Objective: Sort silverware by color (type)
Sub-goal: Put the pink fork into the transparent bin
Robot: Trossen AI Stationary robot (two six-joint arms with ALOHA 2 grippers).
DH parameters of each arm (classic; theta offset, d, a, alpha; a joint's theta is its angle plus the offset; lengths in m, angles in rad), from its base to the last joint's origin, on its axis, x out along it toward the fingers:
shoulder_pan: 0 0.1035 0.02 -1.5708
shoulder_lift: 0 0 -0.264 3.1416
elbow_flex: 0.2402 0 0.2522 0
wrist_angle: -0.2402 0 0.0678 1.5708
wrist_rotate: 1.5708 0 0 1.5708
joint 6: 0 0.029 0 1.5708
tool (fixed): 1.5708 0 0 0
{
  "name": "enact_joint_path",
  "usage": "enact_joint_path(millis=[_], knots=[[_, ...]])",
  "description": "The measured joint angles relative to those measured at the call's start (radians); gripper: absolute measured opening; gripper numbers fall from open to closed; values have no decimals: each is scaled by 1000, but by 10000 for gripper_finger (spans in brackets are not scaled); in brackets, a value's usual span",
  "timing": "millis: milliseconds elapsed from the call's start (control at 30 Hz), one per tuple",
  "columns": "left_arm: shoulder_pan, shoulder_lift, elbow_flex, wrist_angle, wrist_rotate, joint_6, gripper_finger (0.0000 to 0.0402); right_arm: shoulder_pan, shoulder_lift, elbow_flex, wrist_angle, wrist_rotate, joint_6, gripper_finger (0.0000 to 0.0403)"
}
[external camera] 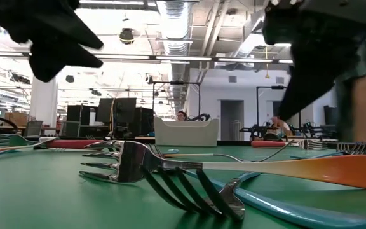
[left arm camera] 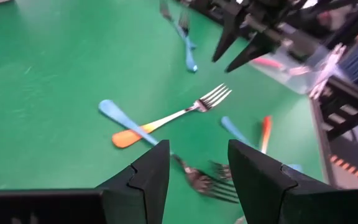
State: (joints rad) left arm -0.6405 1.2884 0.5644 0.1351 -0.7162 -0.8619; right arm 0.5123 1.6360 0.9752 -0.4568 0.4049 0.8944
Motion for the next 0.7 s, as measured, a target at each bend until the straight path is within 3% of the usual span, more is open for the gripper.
enact_joint_path(millis=[200,700], knots=[[-66,0,0,16,-77,-23,150,30,0,0,-22,20,25,155],[-67,20,0,11,-135,-25,150,19,6,0,101,21,23,155]])
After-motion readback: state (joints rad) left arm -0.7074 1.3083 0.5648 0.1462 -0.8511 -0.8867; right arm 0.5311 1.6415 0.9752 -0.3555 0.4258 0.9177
